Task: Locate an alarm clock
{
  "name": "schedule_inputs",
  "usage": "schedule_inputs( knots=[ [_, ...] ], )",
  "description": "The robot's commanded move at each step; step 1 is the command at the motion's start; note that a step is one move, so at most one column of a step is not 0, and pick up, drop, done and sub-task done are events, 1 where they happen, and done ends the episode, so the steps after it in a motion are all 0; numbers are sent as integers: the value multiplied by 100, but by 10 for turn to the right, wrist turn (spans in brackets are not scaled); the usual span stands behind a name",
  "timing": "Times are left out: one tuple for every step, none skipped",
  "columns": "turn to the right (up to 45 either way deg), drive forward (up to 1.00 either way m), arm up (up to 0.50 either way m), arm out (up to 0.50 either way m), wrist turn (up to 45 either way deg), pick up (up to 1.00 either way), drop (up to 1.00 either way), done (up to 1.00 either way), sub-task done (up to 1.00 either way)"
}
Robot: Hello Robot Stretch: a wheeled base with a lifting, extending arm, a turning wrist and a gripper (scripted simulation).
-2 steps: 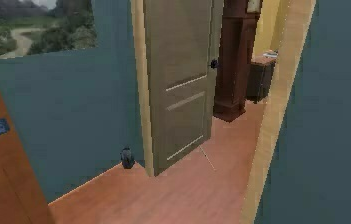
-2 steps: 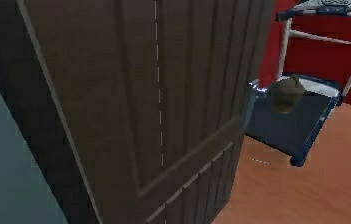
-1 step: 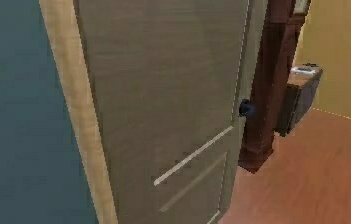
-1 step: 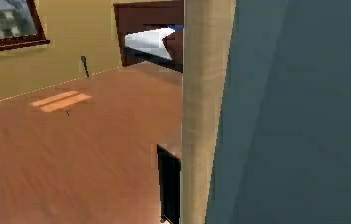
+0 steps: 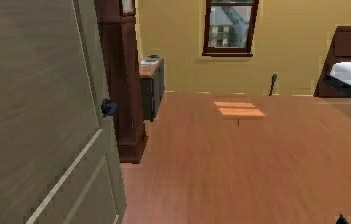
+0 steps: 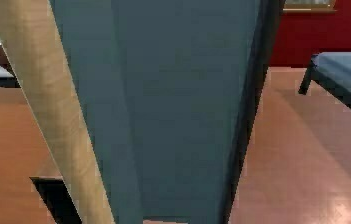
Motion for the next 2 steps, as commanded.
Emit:
schedule_inputs(
  knots=[
    [0, 35, 0, 0, 0, 0, 0, 0, 0],
    [450, 0, 0, 0, 0, 0, 0, 0, 0]
  ],
)
